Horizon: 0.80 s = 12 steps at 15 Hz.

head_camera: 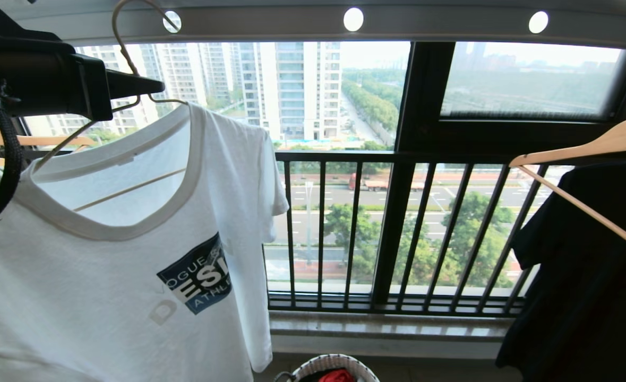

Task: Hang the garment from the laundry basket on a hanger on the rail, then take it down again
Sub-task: Take the clothes off the clothes rack

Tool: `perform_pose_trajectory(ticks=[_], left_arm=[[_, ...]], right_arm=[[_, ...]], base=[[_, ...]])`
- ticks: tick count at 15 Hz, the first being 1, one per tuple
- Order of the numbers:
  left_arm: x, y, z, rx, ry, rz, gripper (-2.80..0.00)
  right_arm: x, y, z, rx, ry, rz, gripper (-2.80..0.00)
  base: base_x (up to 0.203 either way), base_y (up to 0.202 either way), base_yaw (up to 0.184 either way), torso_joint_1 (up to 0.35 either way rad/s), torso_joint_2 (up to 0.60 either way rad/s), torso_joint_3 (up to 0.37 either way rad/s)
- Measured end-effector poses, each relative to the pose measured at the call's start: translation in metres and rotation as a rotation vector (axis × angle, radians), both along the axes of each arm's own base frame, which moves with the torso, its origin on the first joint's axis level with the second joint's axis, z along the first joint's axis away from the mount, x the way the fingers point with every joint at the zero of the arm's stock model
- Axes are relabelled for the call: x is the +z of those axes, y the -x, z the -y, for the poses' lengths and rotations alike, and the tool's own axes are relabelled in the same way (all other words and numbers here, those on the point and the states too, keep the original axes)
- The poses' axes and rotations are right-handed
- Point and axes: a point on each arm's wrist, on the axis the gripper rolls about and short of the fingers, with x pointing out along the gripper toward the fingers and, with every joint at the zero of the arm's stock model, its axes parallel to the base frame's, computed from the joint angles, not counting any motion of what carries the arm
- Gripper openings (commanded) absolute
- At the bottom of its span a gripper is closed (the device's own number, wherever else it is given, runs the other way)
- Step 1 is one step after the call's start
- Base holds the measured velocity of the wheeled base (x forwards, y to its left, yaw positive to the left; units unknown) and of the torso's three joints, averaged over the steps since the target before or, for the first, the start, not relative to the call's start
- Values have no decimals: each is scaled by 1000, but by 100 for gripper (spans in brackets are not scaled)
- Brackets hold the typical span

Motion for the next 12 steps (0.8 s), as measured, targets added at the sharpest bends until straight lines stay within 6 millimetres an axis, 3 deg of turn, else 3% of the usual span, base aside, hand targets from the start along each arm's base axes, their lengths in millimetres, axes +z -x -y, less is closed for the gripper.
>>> perform_pose_trajectory(ticks=[7,10,12], left_arm=[[21,29,-2,7,31,52,-280],[17,57,-5,9,25,-39,-280],[4,73,-6,9,17,-121,-280]], right_arm=[[0,0,0,0,0,0,-280],[0,0,0,0,0,0,-280],[0,0,0,0,0,0,-280]], base=[[0,0,0,0,0,0],[0,0,0,0,0,0],[0,0,0,0,0,0]])
